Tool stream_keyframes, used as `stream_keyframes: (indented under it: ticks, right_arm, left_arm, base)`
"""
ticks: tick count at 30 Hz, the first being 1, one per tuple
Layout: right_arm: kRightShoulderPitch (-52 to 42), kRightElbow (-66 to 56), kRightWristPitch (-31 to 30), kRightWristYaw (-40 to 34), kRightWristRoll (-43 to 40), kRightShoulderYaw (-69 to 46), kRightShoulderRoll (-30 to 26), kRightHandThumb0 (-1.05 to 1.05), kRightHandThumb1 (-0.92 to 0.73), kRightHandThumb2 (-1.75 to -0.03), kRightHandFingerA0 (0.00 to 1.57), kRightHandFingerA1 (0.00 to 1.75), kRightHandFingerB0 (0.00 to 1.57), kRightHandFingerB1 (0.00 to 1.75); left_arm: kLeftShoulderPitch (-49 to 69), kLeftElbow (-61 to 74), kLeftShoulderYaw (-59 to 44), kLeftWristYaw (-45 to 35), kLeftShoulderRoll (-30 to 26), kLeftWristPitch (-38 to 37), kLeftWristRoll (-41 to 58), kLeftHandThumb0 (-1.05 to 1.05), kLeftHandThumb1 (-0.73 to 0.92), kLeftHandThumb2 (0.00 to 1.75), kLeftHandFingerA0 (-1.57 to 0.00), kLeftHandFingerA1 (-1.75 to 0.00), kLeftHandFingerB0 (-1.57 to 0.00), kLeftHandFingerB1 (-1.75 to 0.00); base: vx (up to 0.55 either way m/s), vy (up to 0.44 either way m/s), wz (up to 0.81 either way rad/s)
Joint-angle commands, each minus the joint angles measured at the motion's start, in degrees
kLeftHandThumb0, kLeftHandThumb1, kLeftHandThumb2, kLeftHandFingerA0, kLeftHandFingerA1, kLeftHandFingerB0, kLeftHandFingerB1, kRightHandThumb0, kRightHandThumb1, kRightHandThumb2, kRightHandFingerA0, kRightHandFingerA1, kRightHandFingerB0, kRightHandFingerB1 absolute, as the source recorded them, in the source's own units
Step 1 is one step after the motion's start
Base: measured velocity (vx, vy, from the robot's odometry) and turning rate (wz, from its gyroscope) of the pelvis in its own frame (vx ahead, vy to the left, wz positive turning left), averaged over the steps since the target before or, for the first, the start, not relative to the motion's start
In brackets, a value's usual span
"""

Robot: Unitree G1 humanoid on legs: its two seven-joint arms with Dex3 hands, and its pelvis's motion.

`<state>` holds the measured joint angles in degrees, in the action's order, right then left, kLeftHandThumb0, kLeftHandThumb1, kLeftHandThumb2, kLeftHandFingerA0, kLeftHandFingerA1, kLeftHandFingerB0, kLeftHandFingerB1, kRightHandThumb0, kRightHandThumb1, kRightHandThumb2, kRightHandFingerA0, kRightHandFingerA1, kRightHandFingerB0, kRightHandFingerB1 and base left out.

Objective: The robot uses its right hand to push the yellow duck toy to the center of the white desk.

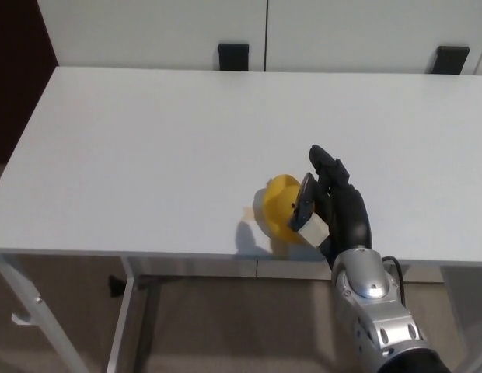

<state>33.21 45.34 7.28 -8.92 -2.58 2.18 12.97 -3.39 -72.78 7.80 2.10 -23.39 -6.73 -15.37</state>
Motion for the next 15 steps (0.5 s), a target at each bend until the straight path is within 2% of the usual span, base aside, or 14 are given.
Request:
stream_keyframes:
  ticks: [1,2,3,4,5,7,8,10,11,12,13,15]
  right_arm:
    - [-2.4,-1.3,-0.3,1.9,1.1,0.2,-1.5,-0.86,-0.79,-1.24,0.0,0.2,0.01,0.18]
    - [-2.4,-1.3,-0.3,1.9,1.1,0.2,-1.4,-0.86,-0.79,-1.24,0.0,0.2,0.01,0.18]
    - [-2.6,-1.8,-0.6,1.8,1.0,0.0,-1.6,-0.95,-0.92,-0.83,0.0,0.17,0.0,0.25]
    - [-2.8,-2.2,-0.9,1.8,0.9,-0.2,-1.7,-0.95,-0.92,-0.83,0.0,0.17,0.0,0.25]
    - [-2.0,-3.8,-1.4,-3.0,5.1,0.4,-4.5,-1.04,-0.91,-0.95,0.0,0.0,0.0,0.0]
    - [-1.0,-5.8,-2.0,-9.0,10.5,1.1,-8.0,-1.04,-0.91,-0.95,0.0,0.0,0.0,0.0]
    - [-0.8,-7.0,-1.5,-10.7,12.1,1.2,-9.5,-1.02,-0.92,-0.82,0.0,0.0,0.0,0.0]
    - [-0.8,-7.7,-1.0,-11.1,12.6,1.2,-10.1,-1.02,-0.92,-0.82,0.0,0.0,0.0,0.0]
    - [-0.8,-9.8,-0.2,-11.9,14.2,1.3,-11.9,-1.05,-0.92,-0.81,0.0,0.0,0.0,0.0]
    - [-0.7,-11.3,0.3,-12.5,15.3,1.5,-13.2,-1.05,-0.92,-0.81,0.0,0.0,0.0,0.0]
    - [-0.5,-14.3,0.7,-11.4,14.8,0.6,-14.6,-1.05,-0.92,-0.8,0.0,0.0,0.0,0.0]
    - [-0.4,-16.3,0.9,-10.6,14.3,-0.1,-15.6,-1.05,-0.92,-0.8,0.0,0.0,0.0,0.0]
  left_arm:
    - [0.4,-0.5,0.0,0.5,-0.1,-1.6,-0.3,-0.21,0.7,0.61,-0.81,-0.61,-0.79,-0.52]
    - [0.4,-0.5,0.0,0.5,-0.1,-1.6,-0.3,-0.21,0.7,0.61,-0.81,-0.61,-0.79,-0.52]
    - [0.5,-0.6,0.0,0.5,-0.1,-1.6,-0.3,-0.2,0.7,0.61,-0.81,-0.61,-0.79,-0.52]
    - [0.5,-0.7,0.0,0.6,-0.1,-1.5,-0.4,-0.2,0.7,0.61,-0.81,-0.61,-0.79,-0.52]
    - [0.8,-0.9,0.1,0.5,-0.1,-1.6,-0.5,-0.16,0.73,0.62,-0.79,-0.6,-0.83,-0.53]
    - [1.0,-1.1,0.3,0.4,-0.1,-1.7,-0.7,-0.16,0.73,0.62,-0.79,-0.6,-0.83,-0.53]
    - [1.2,-1.2,0.2,0.3,0.0,-1.7,-0.6,-0.15,0.72,0.61,-0.8,-0.64,-0.84,-0.54]
    - [1.2,-1.3,0.0,0.3,0.1,-1.8,-0.4,-0.15,0.72,0.61,-0.8,-0.64,-0.84,-0.54]
    - [1.4,-1.4,0.0,0.2,0.1,-1.9,-0.3,-0.17,0.71,0.61,-0.78,-0.59,-0.76,-0.52]
    - [1.5,-1.4,-0.1,0.1,0.1,-1.9,-0.3,-0.17,0.71,0.61,-0.78,-0.59,-0.76,-0.52]
    - [1.7,-1.5,-0.1,-0.1,0.1,-2.1,-0.3,-0.18,0.72,0.61,-0.79,-0.67,-0.85,-0.58]
    - [1.8,-1.5,-0.1,-0.1,0.0,-2.2,-0.3,-0.18,0.72,0.61,-0.79,-0.67,-0.85,-0.58]
  base:
    - [0.0,0.0,0.0]
    - [0.0,0.0,0.0]
    - [0.0,0.0,0.0]
    - [0.0,0.0,0.0]
    - [0.0,0.0,0.0]
    - [0.0,0.0,0.0]
    - [0.0,0.0,0.0]
    - [0.0,0.0,0.0]
    - [0.0,0.0,0.0]
    - [0.0,0.0,0.0]
    - [0.0,0.0,0.0]
    - [0.0,0.0,0.0]
